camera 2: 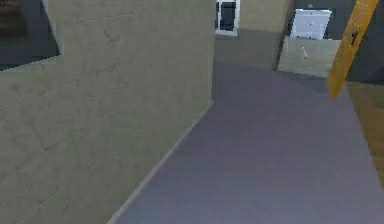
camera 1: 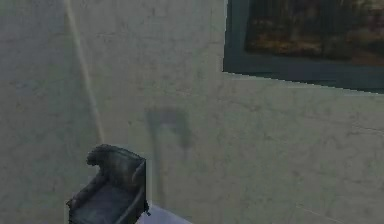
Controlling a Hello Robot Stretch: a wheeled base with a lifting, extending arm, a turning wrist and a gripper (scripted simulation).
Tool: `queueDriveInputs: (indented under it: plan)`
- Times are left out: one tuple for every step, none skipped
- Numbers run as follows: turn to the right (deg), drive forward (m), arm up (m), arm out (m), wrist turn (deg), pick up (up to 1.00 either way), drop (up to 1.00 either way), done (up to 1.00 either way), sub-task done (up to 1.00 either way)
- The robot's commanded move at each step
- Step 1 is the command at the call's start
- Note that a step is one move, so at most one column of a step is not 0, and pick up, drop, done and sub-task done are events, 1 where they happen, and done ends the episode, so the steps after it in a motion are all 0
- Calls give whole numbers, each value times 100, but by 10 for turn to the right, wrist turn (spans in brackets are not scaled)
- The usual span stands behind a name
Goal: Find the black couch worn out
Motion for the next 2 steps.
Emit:
queueDriveInputs:
  plan:
    - [-270, 0, 0, 0, 0, 0, 0, 0, 0]
    - [0, 0, 0, 0, 0, 0, 0, 100, 0]
